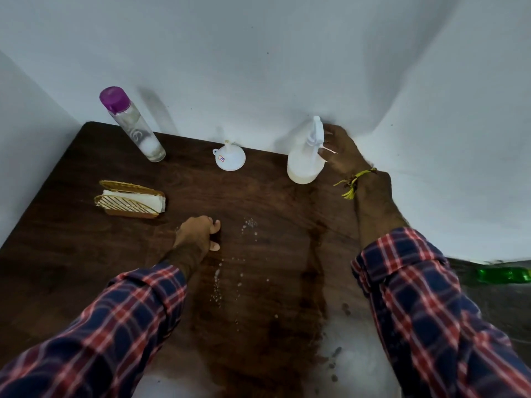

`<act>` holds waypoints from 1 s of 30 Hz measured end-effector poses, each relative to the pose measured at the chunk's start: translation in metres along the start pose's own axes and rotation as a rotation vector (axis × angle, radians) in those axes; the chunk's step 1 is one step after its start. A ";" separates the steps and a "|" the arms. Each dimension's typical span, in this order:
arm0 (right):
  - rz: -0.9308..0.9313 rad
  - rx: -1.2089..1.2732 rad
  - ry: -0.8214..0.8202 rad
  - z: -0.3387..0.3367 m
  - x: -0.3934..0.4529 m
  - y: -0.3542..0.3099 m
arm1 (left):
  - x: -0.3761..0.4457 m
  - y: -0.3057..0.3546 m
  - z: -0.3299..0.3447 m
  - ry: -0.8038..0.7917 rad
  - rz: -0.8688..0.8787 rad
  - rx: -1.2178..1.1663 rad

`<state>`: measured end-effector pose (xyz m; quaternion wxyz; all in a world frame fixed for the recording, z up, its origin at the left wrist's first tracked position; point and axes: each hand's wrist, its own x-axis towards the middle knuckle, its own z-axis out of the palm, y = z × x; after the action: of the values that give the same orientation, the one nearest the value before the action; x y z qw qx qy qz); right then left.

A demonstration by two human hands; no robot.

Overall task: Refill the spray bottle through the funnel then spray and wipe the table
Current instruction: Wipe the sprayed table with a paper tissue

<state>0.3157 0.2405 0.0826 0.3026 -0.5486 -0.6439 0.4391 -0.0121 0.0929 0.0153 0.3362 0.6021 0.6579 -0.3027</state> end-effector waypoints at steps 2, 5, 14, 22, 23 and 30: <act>0.057 0.036 0.138 0.007 -0.022 0.002 | 0.006 -0.003 0.002 0.007 -0.048 -0.071; 0.144 0.134 0.336 0.031 -0.070 0.000 | 0.012 -0.007 0.007 0.046 -0.062 -0.132; 0.437 0.105 0.525 0.147 -0.209 -0.025 | -0.070 0.001 0.037 0.306 0.161 -0.216; 0.448 0.027 0.448 0.240 -0.239 -0.071 | -0.146 -0.104 0.103 0.595 0.200 -0.577; 0.449 0.023 0.430 0.253 -0.237 -0.077 | -0.145 -0.126 0.107 0.594 0.135 -0.589; 0.362 0.004 0.350 0.331 -0.204 -0.128 | -0.117 -0.243 0.100 0.289 -0.102 -0.424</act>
<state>0.0147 -0.0368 0.0740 0.3269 -0.7221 -0.4722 0.3856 -0.2409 -0.0780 0.0489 0.3415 0.5212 0.7774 -0.0854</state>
